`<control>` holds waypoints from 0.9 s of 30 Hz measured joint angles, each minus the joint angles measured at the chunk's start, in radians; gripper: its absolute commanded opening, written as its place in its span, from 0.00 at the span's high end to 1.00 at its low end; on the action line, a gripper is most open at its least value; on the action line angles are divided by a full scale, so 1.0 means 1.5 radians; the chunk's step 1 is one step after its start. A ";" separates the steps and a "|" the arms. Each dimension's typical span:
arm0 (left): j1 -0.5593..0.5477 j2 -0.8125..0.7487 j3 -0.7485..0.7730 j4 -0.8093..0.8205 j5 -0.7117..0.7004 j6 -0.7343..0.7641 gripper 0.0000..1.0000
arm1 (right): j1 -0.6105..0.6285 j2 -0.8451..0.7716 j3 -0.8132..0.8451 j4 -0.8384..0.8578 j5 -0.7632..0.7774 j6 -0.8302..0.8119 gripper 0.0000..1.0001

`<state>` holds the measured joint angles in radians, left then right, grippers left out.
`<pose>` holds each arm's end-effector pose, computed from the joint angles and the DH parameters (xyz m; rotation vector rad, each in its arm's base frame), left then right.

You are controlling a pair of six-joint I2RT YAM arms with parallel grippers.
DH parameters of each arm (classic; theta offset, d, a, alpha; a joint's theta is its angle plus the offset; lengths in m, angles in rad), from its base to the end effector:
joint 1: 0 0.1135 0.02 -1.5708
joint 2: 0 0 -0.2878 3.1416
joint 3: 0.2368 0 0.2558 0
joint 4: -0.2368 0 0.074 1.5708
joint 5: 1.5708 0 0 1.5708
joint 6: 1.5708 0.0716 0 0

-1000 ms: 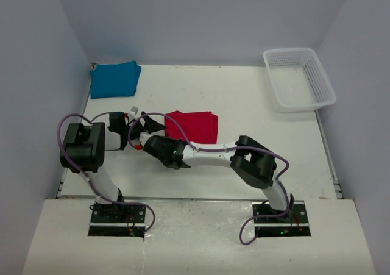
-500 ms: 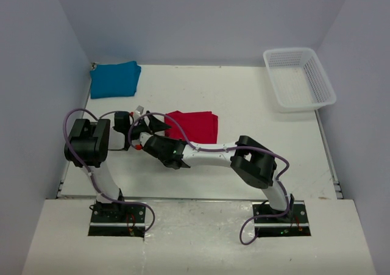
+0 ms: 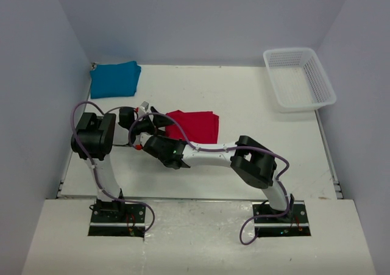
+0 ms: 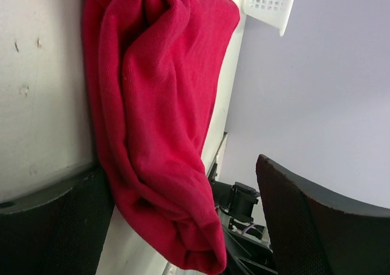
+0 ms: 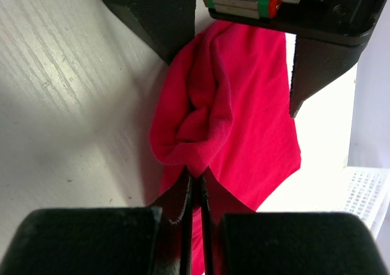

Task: Fold and stack the t-shirts
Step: Put the neatly folded tshirt into the corner of the board with the left arm

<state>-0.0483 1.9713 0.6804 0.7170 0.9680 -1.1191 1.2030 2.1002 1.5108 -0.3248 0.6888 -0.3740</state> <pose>0.3515 -0.0760 0.0939 -0.5973 2.2753 -1.6705 0.2166 0.4356 0.1712 -1.4004 1.7788 -0.4295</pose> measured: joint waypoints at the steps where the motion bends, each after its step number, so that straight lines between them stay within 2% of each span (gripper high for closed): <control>1: 0.000 0.003 0.005 -0.001 0.000 -0.001 0.08 | 0.000 0.000 0.000 -0.001 0.000 0.000 1.00; 6: 0.000 0.012 0.019 -0.003 0.000 -0.004 0.09 | 0.000 0.000 0.000 -0.002 0.000 0.000 1.00; 11: 0.000 0.018 0.022 -0.001 -0.001 -0.005 0.16 | 0.000 0.000 0.000 -0.002 0.000 0.000 1.00; 14: 0.000 0.027 0.024 0.002 -0.002 -0.002 0.26 | -0.001 0.000 0.000 -0.003 0.000 0.000 1.00; 18: 0.001 0.046 0.030 0.007 -0.004 0.004 0.44 | -0.003 0.000 0.000 -0.003 0.000 0.000 1.00; 27: 0.001 0.078 0.043 0.012 -0.007 0.010 0.63 | -0.004 0.000 0.000 -0.003 0.000 0.005 1.00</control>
<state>-0.0475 2.0876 0.7448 0.7353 0.9573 -1.1038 1.1965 2.1002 1.5108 -0.3298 0.6891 -0.3668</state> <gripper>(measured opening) 0.402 0.015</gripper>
